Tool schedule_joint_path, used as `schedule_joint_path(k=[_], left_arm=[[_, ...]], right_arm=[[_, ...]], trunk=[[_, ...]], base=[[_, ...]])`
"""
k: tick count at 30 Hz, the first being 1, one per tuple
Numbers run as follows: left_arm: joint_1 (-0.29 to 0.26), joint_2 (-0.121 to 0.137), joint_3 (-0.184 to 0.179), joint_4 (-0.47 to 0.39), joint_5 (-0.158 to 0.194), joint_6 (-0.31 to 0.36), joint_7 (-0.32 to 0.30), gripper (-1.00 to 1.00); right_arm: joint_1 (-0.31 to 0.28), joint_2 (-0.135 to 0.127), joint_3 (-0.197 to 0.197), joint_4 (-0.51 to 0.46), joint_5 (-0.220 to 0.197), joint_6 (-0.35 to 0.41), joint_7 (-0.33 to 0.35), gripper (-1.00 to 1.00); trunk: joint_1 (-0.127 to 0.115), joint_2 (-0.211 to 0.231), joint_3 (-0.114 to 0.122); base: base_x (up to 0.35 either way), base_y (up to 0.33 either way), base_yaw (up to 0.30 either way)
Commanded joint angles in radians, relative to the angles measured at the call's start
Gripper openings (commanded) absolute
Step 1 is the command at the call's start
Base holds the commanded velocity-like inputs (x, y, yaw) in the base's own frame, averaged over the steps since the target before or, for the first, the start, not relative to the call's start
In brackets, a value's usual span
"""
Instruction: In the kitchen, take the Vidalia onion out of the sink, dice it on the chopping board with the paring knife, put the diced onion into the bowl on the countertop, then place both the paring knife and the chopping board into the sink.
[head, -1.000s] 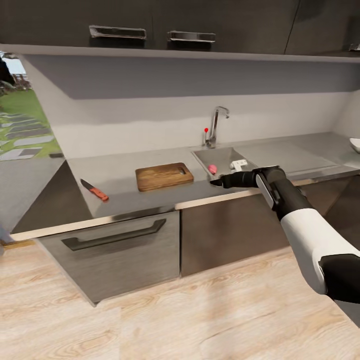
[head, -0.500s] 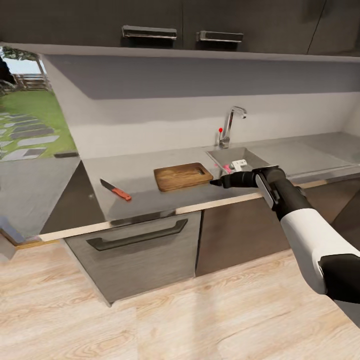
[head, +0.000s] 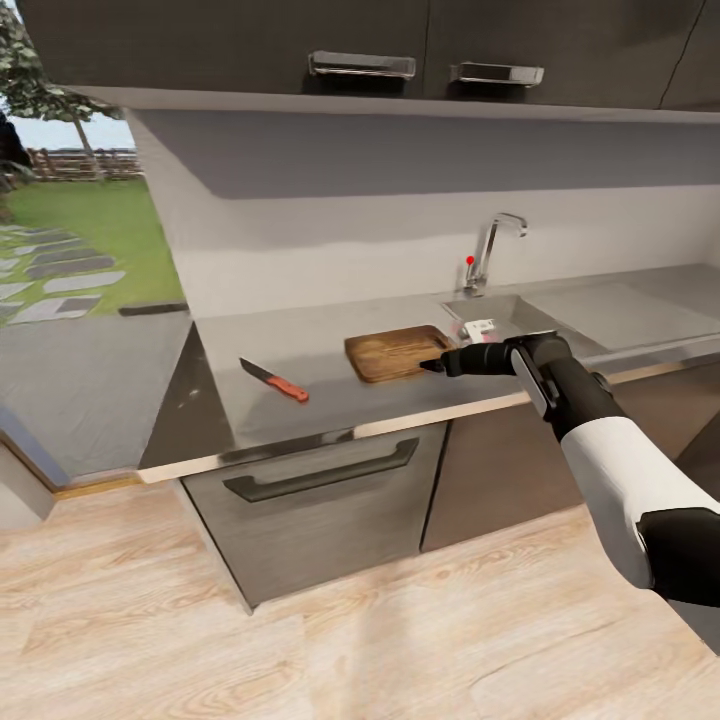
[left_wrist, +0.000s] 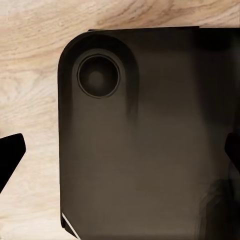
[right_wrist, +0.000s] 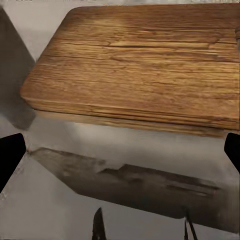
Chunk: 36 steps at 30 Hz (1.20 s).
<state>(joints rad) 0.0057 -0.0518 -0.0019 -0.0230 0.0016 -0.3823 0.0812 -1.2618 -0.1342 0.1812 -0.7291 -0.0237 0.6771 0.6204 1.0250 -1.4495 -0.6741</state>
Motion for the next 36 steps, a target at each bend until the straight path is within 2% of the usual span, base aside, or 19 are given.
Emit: schedule_joint_path(k=[1, 36], left_arm=[[0.0, 0.0, 0.0, -0.001, 0.0, -0.001, 0.003, 1.0], [0.0, 0.0, 0.0, -0.001, 0.0, -0.002, 0.003, 1.0]], right_arm=[[-0.001, -0.001, 0.003, -0.001, -0.002, 0.006, 0.0, 1.0], [-0.001, 0.002, 0.004, 0.008, -0.002, 0.006, -0.001, 1.0]], trunk=[[0.0, 0.0, -0.001], [0.0, 0.0, -0.001]], base=[[0.0, 0.296, 0.0], [0.0, 0.296, 0.0]])
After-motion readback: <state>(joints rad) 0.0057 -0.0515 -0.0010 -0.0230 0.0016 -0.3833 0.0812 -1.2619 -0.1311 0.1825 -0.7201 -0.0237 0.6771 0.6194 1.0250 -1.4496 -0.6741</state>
